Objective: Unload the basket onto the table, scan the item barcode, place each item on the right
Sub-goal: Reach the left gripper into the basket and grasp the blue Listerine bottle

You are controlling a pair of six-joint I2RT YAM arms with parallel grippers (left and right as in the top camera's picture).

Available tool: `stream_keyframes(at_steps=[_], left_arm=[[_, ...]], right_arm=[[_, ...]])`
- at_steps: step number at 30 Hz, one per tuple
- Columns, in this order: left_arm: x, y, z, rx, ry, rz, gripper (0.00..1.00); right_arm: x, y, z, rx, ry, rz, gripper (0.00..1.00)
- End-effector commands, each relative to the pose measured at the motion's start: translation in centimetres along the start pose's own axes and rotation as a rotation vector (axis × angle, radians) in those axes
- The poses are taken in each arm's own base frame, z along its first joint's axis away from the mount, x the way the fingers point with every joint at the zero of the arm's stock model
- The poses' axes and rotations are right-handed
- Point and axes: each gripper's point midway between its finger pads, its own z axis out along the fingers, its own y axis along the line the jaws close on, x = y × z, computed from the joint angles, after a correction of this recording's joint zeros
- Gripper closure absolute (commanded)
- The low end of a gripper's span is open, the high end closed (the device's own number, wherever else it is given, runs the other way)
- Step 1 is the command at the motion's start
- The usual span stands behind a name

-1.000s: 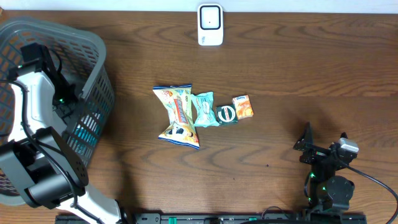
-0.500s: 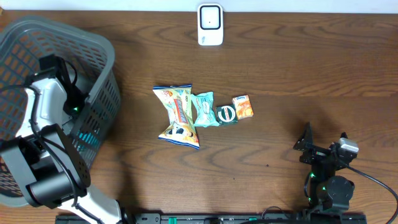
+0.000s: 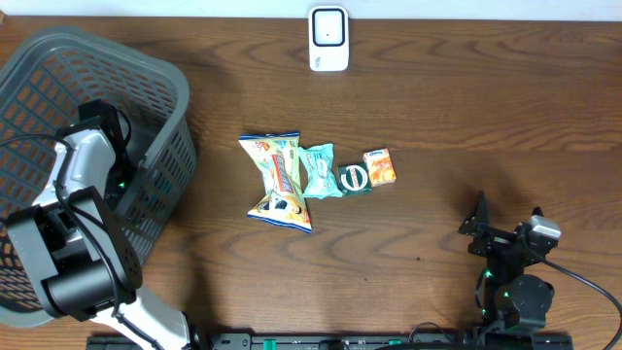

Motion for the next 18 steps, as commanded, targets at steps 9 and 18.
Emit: stream_keyframes(at_steps=[9, 18], left_arm=[[-1.0, 0.08, 0.42, -0.011, -0.066, 0.228, 0.12], [-0.19, 1.04, 1.04, -0.037, -0.018, 0.247, 0.04]], right_arm=[[0.05, 0.1, -0.03, -0.003, 0.0, 0.004, 0.01], [0.06, 0.1, -0.03, -0.003, 0.001, 0.004, 0.01]])
